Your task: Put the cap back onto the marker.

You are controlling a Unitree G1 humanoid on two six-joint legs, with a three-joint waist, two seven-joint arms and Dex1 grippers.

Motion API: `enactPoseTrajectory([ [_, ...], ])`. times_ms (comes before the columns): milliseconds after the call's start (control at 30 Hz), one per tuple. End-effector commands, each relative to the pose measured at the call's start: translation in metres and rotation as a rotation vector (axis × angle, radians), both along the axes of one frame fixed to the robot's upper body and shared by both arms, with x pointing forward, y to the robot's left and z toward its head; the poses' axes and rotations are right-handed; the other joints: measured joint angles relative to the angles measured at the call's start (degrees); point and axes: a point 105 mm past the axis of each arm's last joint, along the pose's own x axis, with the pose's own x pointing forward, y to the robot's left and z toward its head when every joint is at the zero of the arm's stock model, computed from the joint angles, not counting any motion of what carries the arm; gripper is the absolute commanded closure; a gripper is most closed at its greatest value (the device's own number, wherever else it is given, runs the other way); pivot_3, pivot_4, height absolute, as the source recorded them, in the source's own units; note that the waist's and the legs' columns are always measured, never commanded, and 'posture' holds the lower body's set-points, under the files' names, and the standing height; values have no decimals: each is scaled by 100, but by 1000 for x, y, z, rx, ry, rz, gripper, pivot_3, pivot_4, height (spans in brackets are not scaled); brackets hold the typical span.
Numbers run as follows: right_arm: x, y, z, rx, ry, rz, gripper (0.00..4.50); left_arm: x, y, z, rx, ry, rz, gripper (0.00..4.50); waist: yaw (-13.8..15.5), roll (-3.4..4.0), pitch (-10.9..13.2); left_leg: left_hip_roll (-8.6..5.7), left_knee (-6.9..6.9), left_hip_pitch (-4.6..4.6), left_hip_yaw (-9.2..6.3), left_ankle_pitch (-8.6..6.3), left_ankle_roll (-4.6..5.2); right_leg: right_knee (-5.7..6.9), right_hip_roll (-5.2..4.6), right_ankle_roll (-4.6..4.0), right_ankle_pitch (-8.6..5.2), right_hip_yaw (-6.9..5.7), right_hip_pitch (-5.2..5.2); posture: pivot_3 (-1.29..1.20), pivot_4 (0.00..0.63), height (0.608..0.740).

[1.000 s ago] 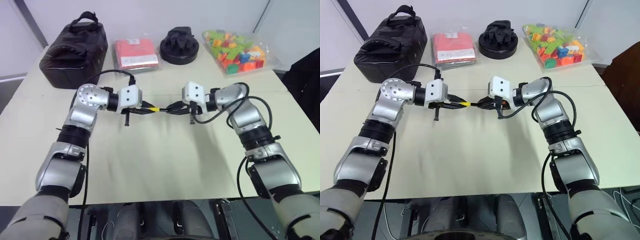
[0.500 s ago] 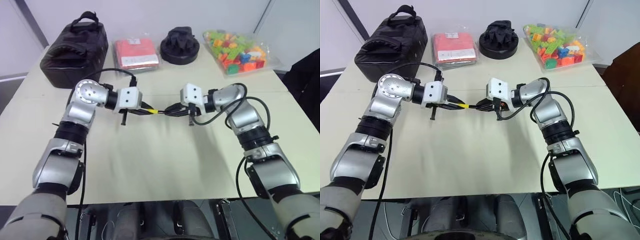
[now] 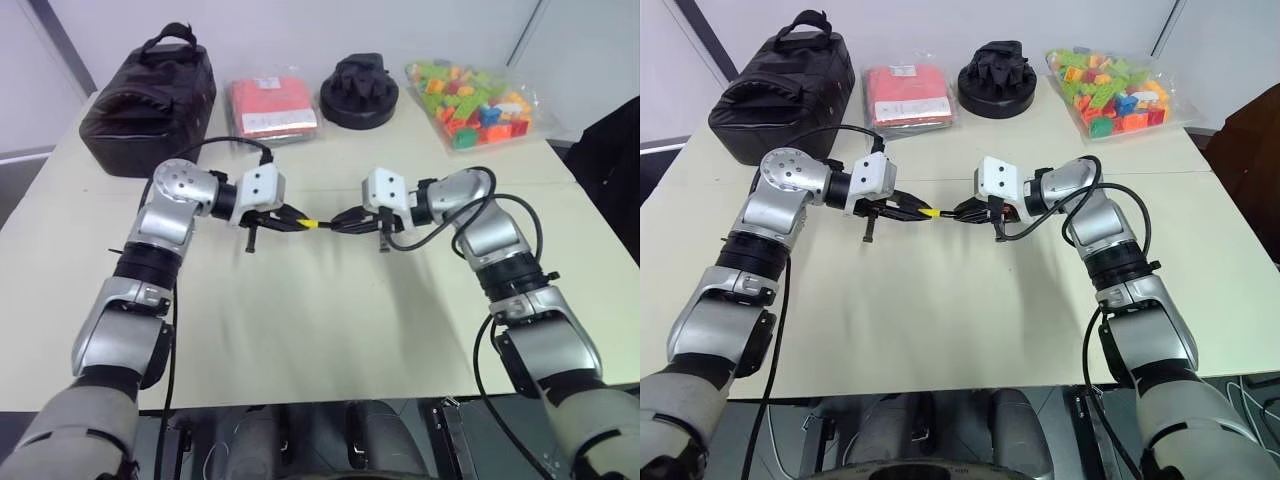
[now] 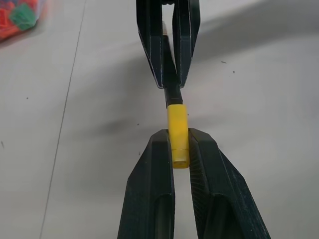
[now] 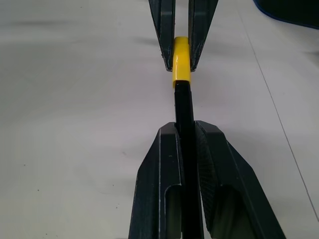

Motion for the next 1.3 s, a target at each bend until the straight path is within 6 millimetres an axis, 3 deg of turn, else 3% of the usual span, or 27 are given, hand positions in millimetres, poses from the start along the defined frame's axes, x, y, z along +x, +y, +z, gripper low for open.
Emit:
enactPoseTrajectory([
  [33,1,9,21,60,-77,5,4500,-24,-36,6,23,1,-214,4470,1,0,0,0,0,0,0,0,0,0,0,0,0,0,0,0,150,740],
  [367,0,8,17,63,-62,-2,4500,-42,-32,6,164,120,-262,4470,0,0,0,0,0,-2,-5,0,0,0,3,0,0,1,0,0,150,740],
  [967,-1,10,12,82,-23,-14,4500,-48,-21,8,212,136,-235,4470,-8,0,0,3,0,0,-9,1,-1,1,10,-1,-1,4,0,0,150,740],
  [1300,0,28,18,131,35,-9,4500,-49,-11,7,279,157,-181,4470,-9,0,0,4,0,0,-10,1,-2,2,11,-1,-1,4,0,0,150,740],
])
